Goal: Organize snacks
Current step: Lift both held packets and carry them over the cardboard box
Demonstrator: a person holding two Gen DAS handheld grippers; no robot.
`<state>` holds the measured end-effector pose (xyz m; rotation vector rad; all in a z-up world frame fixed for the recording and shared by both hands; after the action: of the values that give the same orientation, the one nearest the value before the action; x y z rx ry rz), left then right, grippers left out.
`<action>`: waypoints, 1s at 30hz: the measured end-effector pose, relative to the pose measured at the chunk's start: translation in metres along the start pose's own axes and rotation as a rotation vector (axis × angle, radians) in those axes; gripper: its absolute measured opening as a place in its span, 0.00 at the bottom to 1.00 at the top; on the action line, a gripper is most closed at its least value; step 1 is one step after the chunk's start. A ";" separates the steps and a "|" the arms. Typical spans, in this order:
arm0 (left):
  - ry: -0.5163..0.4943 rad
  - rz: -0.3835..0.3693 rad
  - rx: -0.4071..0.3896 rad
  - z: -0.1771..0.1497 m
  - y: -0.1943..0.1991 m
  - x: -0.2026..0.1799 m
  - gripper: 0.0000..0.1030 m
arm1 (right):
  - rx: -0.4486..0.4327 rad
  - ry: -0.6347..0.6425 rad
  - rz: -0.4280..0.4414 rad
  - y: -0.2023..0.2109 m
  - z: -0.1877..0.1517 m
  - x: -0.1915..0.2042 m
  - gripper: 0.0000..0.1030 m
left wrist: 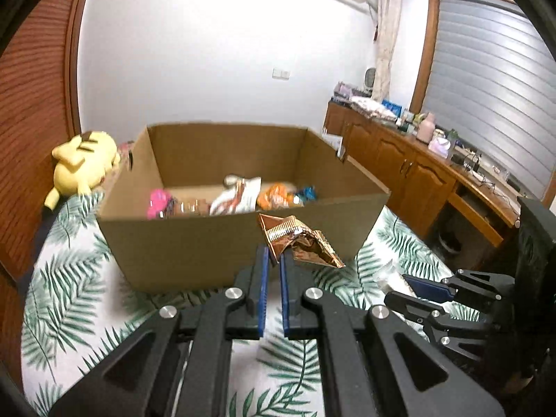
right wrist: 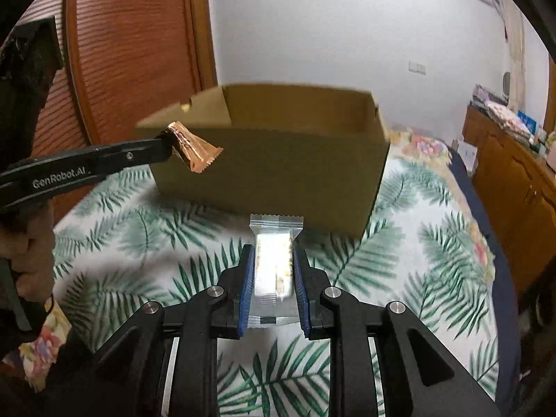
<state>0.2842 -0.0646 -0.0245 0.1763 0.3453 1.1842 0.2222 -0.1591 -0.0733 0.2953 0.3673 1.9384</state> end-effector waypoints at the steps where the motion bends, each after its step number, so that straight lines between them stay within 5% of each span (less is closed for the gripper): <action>1: -0.003 -0.001 -0.011 0.006 0.001 0.001 0.02 | -0.013 0.005 0.003 0.001 0.008 0.000 0.19; 16: -0.028 0.034 -0.085 0.059 -0.032 0.037 0.02 | -0.130 0.056 0.041 -0.035 0.104 -0.005 0.19; 30: -0.018 0.082 -0.044 0.049 -0.080 0.079 0.03 | -0.101 0.066 0.071 -0.095 0.116 0.000 0.19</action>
<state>0.3979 -0.0185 -0.0176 0.1641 0.2984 1.2699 0.3458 -0.1104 -0.0032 0.1808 0.3050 2.0327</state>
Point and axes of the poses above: each gripper's, at about its wrist camera, not at the fingertips, and y roughly against the way its jaws point, x to its left, z to its top, the point moved 9 cm from there along -y, roughly the way its jaws point, and after that the axes turned 15 degrees about -x, right-handed, at the moved point
